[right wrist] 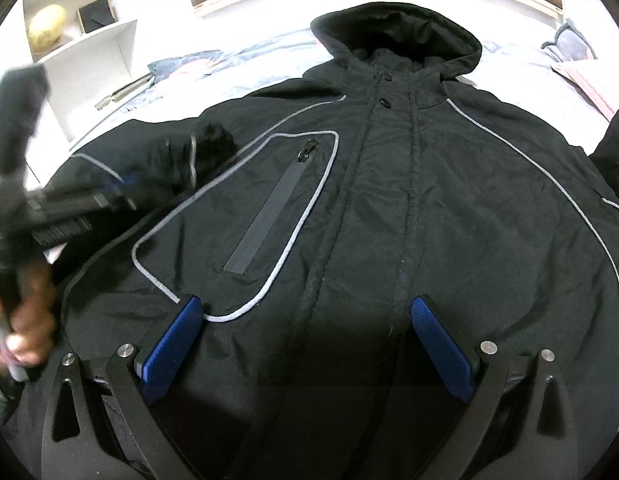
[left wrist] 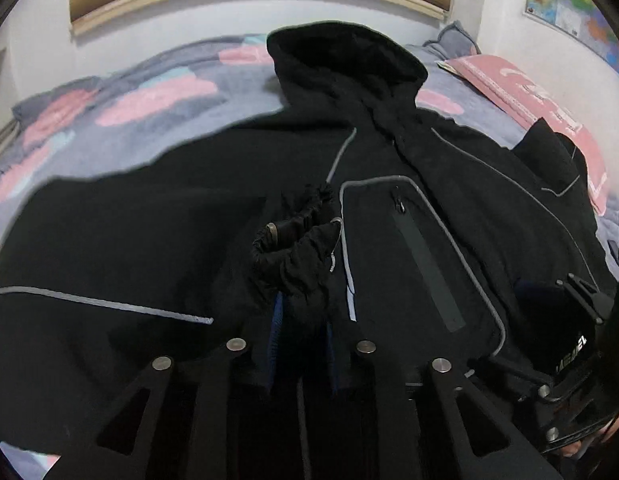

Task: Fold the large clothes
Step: 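Carry the held sleeve across the jacket body toward the right gripper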

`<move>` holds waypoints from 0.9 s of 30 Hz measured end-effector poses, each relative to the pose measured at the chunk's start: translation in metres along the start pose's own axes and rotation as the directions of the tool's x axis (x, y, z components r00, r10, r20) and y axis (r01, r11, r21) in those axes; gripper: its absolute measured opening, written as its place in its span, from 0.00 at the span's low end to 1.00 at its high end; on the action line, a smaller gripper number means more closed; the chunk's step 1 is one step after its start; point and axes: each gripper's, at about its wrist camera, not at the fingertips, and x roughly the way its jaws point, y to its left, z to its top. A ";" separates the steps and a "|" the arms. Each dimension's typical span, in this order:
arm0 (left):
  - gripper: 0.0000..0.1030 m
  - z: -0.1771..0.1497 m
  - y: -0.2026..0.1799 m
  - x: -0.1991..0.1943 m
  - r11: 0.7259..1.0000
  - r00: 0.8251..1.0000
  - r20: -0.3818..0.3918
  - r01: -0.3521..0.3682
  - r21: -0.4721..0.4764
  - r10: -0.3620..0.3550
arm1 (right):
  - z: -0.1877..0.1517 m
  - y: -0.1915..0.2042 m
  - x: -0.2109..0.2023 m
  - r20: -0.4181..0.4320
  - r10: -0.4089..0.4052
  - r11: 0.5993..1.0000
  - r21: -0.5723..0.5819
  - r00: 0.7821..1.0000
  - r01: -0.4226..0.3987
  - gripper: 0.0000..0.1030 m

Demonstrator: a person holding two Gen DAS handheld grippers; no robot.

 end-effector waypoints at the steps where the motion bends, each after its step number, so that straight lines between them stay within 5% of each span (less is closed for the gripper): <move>1: 0.39 0.000 0.001 -0.002 1.000 1.000 0.003 0.021 -0.006 -0.021 | 0.000 0.000 0.000 0.000 -0.001 1.000 0.000 1.000 0.001 1.00; 3: 0.62 0.001 0.005 -0.014 0.988 0.990 0.011 0.143 -0.050 -0.142 | -0.001 0.001 0.000 -0.005 -0.009 1.000 -0.004 1.000 0.009 1.00; 9: 0.63 -0.006 0.001 -0.060 0.995 0.994 0.061 0.092 -0.037 -0.090 | 0.009 0.009 -0.003 -0.075 -0.047 0.999 -0.018 0.996 0.046 1.00; 12: 0.63 -0.012 0.014 -0.092 0.994 0.990 0.113 0.092 -0.055 -0.086 | 0.025 0.019 -0.016 -0.079 0.049 0.999 0.012 0.996 -0.048 1.00; 15: 0.63 -0.017 0.030 -0.119 0.997 0.989 0.149 0.010 -0.081 0.003 | 0.049 0.034 -0.021 -0.070 0.137 0.990 0.045 0.988 -0.134 1.00; 20: 0.63 -0.028 0.060 -0.145 0.989 0.981 0.185 -0.034 -0.144 0.061 | 0.082 0.057 0.003 -0.090 0.160 0.984 0.088 0.983 -0.152 1.00; 27: 0.63 -0.039 0.089 -0.151 0.977 0.976 0.180 -0.091 -0.194 0.126 | 0.094 0.073 0.058 -0.159 0.220 0.964 0.188 0.962 -0.190 0.81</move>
